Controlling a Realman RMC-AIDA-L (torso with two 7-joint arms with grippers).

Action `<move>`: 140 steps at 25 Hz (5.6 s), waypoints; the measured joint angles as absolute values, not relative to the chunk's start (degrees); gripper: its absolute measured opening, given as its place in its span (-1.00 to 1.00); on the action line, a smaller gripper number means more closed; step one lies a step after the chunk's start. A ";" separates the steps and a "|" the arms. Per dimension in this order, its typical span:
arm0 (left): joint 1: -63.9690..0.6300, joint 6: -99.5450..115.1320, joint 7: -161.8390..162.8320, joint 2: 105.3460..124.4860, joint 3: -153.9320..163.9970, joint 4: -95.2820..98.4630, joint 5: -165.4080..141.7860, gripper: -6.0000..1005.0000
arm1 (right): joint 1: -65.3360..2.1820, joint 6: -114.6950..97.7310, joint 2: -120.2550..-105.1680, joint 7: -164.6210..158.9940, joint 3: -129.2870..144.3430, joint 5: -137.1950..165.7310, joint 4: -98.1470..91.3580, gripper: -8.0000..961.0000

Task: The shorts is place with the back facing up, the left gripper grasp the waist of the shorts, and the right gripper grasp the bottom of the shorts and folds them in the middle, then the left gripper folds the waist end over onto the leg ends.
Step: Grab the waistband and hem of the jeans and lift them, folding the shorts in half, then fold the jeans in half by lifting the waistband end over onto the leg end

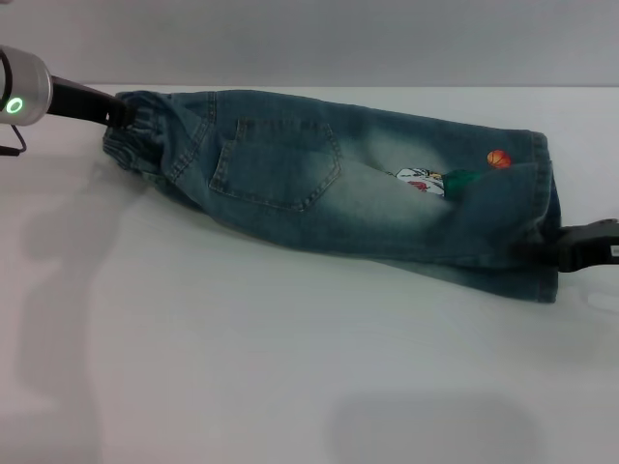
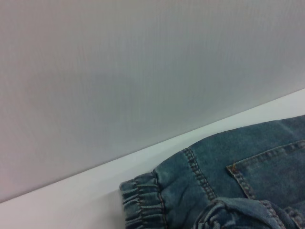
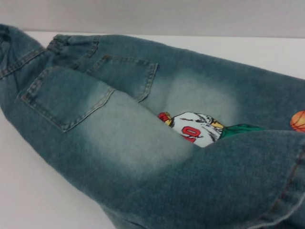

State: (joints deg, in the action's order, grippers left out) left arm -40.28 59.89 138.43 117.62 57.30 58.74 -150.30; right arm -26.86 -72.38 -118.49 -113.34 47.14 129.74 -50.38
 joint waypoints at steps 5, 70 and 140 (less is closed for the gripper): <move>-40.33 59.89 138.42 117.71 57.38 58.71 -150.30 -0.82 | -27.72 -72.18 -118.73 -112.04 47.31 129.87 -49.73 -0.11; -42.37 39.75 140.77 118.40 65.50 52.41 -149.77 -0.78 | -23.29 -53.44 -118.72 -89.47 43.29 101.12 -46.09 -0.97; -41.62 32.48 138.89 117.89 70.82 48.44 -156.26 0.68 | -23.44 -52.68 -118.93 -89.38 44.13 96.49 -45.21 0.36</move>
